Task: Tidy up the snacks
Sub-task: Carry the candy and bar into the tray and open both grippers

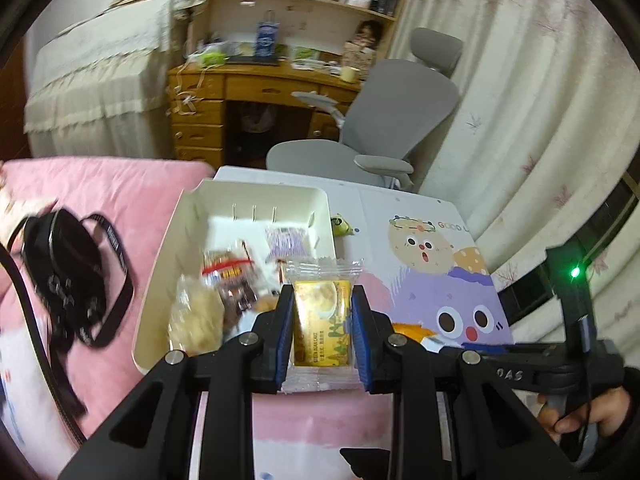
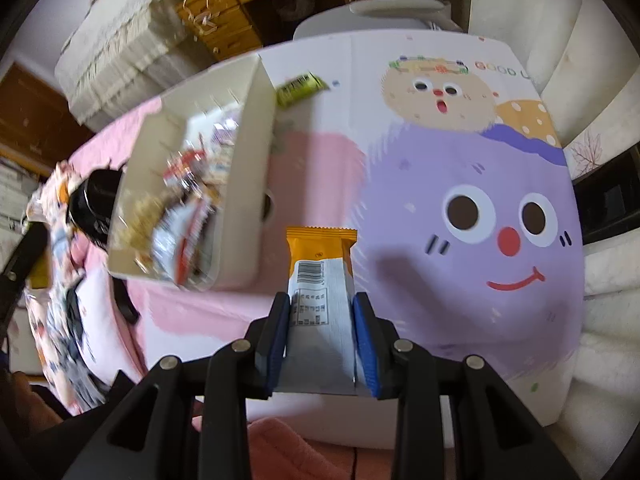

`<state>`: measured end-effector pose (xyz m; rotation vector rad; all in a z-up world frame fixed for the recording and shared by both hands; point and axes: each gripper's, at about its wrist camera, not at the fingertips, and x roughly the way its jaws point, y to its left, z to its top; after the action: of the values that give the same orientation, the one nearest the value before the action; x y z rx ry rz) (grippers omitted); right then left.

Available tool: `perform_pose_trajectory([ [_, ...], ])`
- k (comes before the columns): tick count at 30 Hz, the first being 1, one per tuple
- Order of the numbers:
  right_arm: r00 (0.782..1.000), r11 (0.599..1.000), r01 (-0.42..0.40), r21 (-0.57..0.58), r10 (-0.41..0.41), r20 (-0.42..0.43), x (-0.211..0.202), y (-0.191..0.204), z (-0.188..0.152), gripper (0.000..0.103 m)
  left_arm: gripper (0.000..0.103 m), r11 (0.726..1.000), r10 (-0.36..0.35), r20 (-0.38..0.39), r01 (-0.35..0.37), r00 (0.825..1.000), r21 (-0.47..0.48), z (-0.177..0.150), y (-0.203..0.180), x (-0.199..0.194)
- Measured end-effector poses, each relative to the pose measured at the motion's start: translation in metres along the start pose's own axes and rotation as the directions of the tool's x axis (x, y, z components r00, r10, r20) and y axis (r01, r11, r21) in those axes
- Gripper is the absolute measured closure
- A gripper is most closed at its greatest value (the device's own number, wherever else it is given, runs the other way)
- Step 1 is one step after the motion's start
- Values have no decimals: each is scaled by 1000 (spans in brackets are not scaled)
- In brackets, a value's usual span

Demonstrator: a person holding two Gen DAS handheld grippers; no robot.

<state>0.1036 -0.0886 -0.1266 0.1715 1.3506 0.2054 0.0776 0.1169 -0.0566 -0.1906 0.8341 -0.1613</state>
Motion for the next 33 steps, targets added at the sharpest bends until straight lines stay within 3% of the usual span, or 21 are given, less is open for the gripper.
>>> perform_pose_trajectory([
  [6, 996, 1000, -11, 11, 10, 89, -13, 48, 13, 71, 78, 995, -45, -44, 48, 998, 89, 18, 39, 13],
  [11, 975, 994, -111, 5, 108, 195, -15, 86, 20, 71, 78, 994, -49, -74, 56, 996, 92, 26, 73, 22],
  [18, 959, 987, -155, -50, 163, 232, -1, 133, 29, 71, 78, 997, -22, -81, 28, 996, 76, 35, 104, 32],
  [19, 956, 985, -165, -46, 171, 237, 1, 136, 30, 70, 71, 997, -13, -85, 19, 996, 75, 36, 106, 34],
  [21, 954, 983, -182, -24, 182, 238, 8, 136, 33, 64, 42, 997, 14, -94, -7, 995, 73, 37, 110, 36],
  [22, 958, 983, -183, -3, 179, 224, 13, 136, 34, 46, 26, 997, 25, -93, -18, 995, 72, 36, 112, 36],
  [24, 969, 984, -175, 47, 163, 188, 23, 131, 31, 32, 24, 997, 33, -80, -27, 996, 73, 36, 115, 32],
  [33, 981, 984, -133, 120, 113, 158, 27, 116, 13, 32, 20, 997, 62, -106, -56, 992, 57, 32, 121, 30],
])
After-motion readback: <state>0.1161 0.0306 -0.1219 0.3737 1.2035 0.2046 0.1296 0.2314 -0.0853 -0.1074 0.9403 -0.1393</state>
